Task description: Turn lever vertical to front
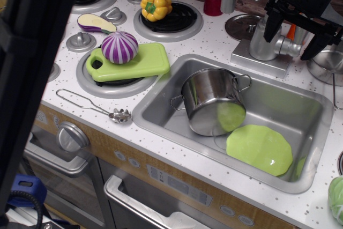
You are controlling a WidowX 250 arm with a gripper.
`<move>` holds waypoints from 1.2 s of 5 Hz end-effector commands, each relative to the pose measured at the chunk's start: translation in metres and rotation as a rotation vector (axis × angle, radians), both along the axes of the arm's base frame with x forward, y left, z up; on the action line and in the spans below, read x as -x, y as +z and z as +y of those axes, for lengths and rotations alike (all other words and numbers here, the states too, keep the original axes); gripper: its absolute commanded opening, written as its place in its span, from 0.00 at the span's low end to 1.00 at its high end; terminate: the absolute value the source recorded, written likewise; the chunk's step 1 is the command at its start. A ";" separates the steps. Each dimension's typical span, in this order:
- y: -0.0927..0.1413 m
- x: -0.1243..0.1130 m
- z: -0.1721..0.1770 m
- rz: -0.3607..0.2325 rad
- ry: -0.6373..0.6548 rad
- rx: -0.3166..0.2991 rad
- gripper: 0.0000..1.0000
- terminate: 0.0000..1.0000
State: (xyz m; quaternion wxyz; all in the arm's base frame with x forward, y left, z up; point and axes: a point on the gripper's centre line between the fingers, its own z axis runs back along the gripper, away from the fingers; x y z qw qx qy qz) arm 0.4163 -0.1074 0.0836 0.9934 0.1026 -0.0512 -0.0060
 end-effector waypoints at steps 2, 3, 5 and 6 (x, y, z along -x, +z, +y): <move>0.011 -0.010 -0.002 -0.079 -0.001 0.000 1.00 0.00; 0.024 -0.023 -0.006 -0.186 0.019 -0.045 1.00 0.00; 0.036 -0.042 -0.010 -0.279 0.035 -0.040 1.00 0.00; 0.034 -0.054 -0.007 -0.305 0.021 -0.038 1.00 0.00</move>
